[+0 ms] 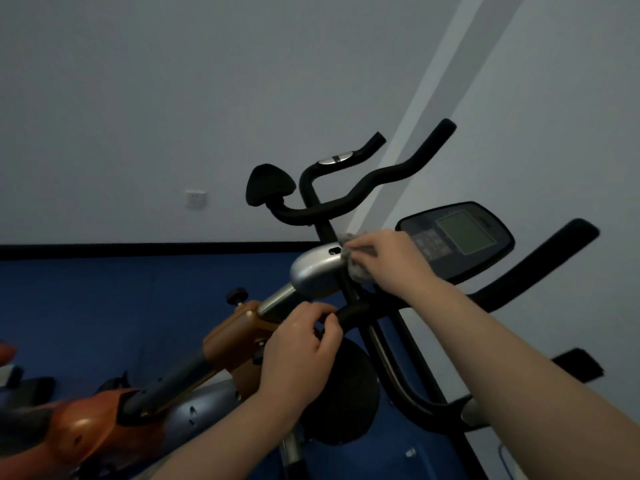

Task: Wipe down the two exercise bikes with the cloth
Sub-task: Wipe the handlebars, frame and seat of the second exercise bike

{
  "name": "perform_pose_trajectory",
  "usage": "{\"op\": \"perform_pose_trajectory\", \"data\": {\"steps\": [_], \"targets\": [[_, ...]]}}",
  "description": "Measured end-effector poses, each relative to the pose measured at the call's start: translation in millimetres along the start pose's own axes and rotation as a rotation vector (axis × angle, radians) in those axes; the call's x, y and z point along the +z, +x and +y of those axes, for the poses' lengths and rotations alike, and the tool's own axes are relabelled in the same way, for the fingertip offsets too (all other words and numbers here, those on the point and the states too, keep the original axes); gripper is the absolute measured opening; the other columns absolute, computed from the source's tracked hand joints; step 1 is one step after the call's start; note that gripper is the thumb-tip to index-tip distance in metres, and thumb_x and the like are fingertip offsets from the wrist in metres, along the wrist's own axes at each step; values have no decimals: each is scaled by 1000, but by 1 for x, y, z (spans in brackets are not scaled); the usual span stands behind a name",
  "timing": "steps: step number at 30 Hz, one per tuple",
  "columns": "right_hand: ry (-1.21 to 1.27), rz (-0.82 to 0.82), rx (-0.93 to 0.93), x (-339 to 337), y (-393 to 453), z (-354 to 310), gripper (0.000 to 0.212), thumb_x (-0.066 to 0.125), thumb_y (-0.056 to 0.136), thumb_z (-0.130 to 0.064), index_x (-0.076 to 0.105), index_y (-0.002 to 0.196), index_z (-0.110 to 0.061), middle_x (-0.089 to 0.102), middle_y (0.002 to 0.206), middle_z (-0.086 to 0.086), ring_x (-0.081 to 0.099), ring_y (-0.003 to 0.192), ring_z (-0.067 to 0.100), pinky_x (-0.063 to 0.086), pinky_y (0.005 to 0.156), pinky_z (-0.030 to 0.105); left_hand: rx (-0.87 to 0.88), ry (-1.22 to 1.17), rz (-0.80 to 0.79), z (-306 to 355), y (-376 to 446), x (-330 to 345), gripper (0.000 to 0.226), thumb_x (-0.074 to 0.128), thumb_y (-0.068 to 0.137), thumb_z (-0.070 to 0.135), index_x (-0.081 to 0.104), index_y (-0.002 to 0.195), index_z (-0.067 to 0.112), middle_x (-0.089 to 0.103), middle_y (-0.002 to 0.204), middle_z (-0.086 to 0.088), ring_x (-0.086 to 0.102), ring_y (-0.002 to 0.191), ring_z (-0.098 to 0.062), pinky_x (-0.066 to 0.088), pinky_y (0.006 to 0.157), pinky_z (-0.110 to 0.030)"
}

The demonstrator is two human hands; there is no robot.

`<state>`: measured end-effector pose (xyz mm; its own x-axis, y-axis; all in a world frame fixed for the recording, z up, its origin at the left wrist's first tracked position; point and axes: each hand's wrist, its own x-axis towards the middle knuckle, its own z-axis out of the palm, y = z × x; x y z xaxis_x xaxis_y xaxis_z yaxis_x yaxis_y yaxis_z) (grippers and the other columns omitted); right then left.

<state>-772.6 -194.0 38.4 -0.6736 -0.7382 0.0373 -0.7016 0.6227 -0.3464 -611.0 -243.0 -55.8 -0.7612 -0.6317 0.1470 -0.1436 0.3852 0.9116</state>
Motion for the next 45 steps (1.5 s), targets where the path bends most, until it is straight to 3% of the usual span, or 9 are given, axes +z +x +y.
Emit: {"op": "perform_pose_trajectory", "data": {"steps": [9, 13, 18, 23, 26, 30, 35, 41, 45], "targets": [[142, 334, 241, -21, -100, 6, 11, 69, 85, -40, 75, 95, -37, 62, 92, -22, 60, 93, 3, 51, 82, 29, -50, -157, -21, -7, 1, 4, 16, 48, 91, 36, 63, 97, 36, 63, 81, 6, 59, 68, -6, 47, 62, -29], [21, 289, 415, -1, -128, 16, 18, 66, 85, -49, 74, 84, -33, 51, 102, -25, 50, 93, 1, 37, 76, 25, -69, -211, -39, -7, 0, 3, 15, 48, 90, 36, 63, 94, 37, 64, 81, 3, 60, 67, -11, 47, 61, -31], [-172, 216, 508, 34, -150, 7, 35, 47, 96, -52, 69, 81, -29, 63, 83, -15, 44, 74, 5, 35, 80, 25, -52, -256, -72, -7, 1, 2, 15, 48, 89, 36, 62, 96, 36, 63, 82, 1, 59, 65, -10, 47, 58, -27], [11, 238, 614, 52, -113, 0, 41, 46, 99, -43, 67, 75, -17, 56, 63, -7, 52, 62, 12, 36, 53, 29, -43, -248, -74, -8, 2, 1, 13, 49, 92, 31, 61, 96, 34, 61, 84, 3, 58, 71, -6, 43, 56, -15], [108, 195, 561, 53, -106, 1, 34, 44, 100, -40, 71, 94, -19, 65, 77, -3, 59, 74, 15, 47, 65, 31, -33, -252, -78, -10, 3, 1, 13, 49, 91, 32, 60, 96, 34, 61, 87, 4, 58, 70, -6, 44, 58, -22], [88, 3, 407, 44, -139, 4, 35, 43, 100, -44, 55, 131, -32, 67, 106, -4, 58, 91, 12, 41, 72, 26, -35, -268, -92, -10, 4, 1, 12, 50, 93, 30, 60, 96, 35, 61, 88, 5, 58, 72, -6, 49, 62, -28], [44, 62, 382, 51, -111, 8, 32, 50, 96, -46, 64, 96, -17, 49, 68, -12, 54, 74, 15, 34, 60, 31, -19, -271, -79, -9, 4, 1, 17, 46, 89, 36, 61, 96, 33, 61, 90, 5, 59, 76, -5, 50, 65, -31], [-65, 21, 337, 42, -132, 12, 34, 52, 95, -48, 61, 123, -32, 67, 95, -1, 61, 88, 18, 50, 75, 35, 12, -257, -104, -9, 5, 0, 14, 49, 94, 26, 62, 99, 28, 59, 92, 6, 57, 79, -4, 45, 65, -23], [70, 69, 372, 48, -110, 11, 28, 51, 95, -49, 65, 87, -25, 61, 78, -3, 60, 80, 19, 47, 69, 35, 24, -254, -103, -11, 4, 2, 16, 48, 95, 24, 62, 102, 24, 59, 95, 6, 56, 83, -2, 40, 65, -15]]}}
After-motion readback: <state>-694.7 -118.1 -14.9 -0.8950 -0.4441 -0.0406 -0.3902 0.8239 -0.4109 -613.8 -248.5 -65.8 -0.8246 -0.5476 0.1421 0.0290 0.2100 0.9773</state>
